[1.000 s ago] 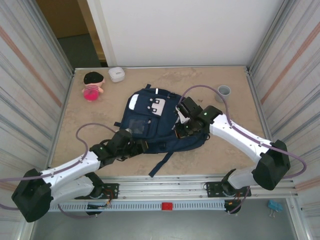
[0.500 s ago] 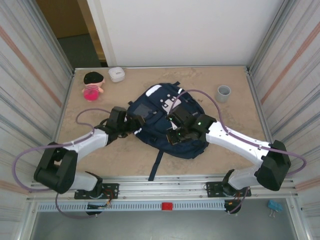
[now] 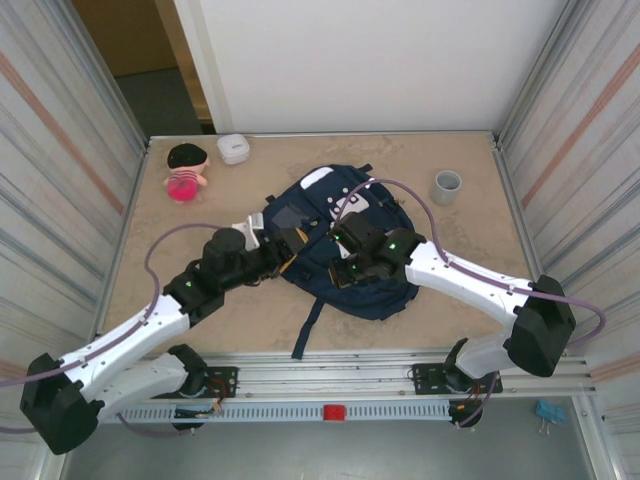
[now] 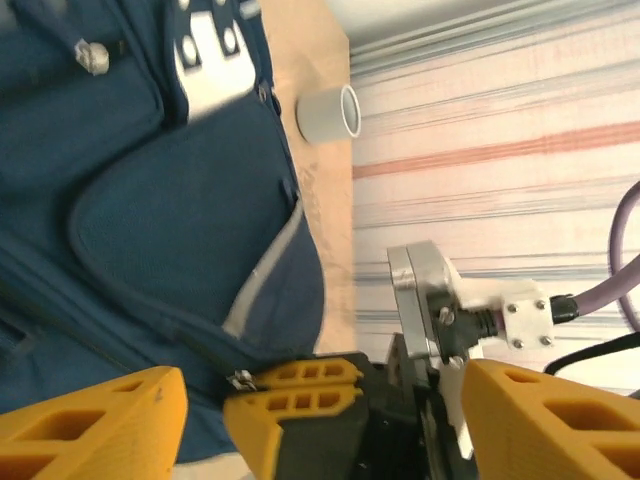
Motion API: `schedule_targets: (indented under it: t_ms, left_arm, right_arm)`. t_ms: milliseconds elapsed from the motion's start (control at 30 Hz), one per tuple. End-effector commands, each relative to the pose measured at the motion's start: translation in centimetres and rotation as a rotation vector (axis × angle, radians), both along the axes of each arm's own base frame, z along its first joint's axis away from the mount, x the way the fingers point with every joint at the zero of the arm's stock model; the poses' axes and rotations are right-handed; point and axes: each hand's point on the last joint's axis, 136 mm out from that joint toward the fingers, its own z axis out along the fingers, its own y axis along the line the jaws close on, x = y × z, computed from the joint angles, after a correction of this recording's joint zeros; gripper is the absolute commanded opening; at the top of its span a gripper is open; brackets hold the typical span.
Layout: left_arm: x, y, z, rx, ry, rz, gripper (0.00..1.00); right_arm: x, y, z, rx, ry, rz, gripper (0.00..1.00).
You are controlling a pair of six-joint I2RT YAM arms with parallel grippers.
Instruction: Pack books, pencil case, and school supplies into a backpack
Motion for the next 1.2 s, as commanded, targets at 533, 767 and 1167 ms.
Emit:
schedule_targets:
  t_ms: [533, 767, 1167]
  left_arm:
    - [0.8, -7.9, -6.4, -0.230, 0.297, 0.026, 0.40]
    - [1.3, -4.9, -10.2, -0.121, 0.329, 0.116, 0.00]
    - [2.3, 1.3, -9.6, 0.058, 0.241, 0.191, 0.00]
  right_arm:
    - [-1.0, 1.1, 1.6, 0.110, -0.011, 0.048, 0.00]
    - [-1.2, -1.5, 0.8, 0.041, 0.007, 0.023, 0.00]
    - [-0.2, -7.3, -0.4, -0.016, 0.058, -0.057, 0.00]
